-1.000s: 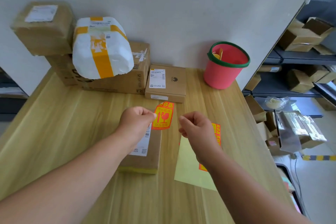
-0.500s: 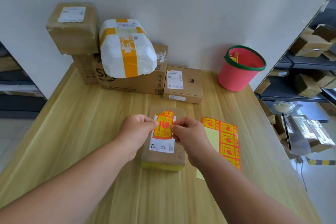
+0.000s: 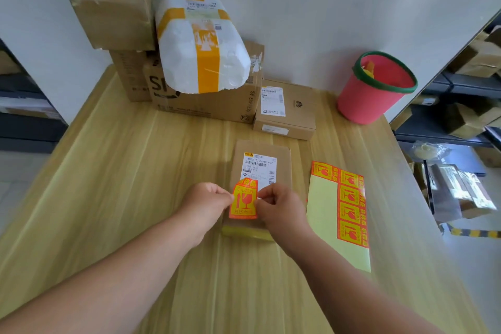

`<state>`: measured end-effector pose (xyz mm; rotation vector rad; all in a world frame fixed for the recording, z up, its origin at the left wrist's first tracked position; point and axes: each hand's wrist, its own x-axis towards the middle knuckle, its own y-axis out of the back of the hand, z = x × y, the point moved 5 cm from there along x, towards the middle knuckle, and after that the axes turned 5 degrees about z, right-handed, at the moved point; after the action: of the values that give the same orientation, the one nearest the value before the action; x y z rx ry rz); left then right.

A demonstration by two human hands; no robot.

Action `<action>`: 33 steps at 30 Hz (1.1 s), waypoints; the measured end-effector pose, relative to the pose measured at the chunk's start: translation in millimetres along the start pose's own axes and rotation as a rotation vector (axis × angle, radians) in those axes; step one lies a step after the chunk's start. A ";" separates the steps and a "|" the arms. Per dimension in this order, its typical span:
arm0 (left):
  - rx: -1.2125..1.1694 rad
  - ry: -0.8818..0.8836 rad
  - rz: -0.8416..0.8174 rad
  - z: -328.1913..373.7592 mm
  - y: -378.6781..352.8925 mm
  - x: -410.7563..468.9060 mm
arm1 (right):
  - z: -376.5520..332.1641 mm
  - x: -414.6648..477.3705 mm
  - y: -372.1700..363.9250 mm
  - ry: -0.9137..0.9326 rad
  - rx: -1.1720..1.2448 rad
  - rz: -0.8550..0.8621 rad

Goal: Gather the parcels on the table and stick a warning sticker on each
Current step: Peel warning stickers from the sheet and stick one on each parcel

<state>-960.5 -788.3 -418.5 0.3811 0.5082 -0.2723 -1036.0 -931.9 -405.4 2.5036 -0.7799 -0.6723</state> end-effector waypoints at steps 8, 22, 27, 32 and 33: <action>-0.003 0.007 0.032 -13.7 -1.5 5.4 | 5.1 2.7 -7.7 0.066 -0.148 -0.025; 0.028 0.004 0.058 -18.5 -1.9 5.7 | 6.9 3.3 -12.5 0.109 -0.269 -0.015; 0.058 0.009 0.067 -18.5 -1.6 7.6 | 4.6 2.9 -14.1 0.126 -0.345 0.002; 0.147 -0.008 0.104 -14.2 -1.9 6.5 | -0.9 0.2 -16.5 0.153 -0.415 -0.012; 0.190 -0.013 0.114 -12.2 -1.4 5.8 | -3.0 -0.2 -17.4 0.170 -0.446 -0.014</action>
<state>-961.2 -785.4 -431.8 0.5904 0.4472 -0.2132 -1027.4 -918.0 -412.2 2.1255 -0.4869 -0.5563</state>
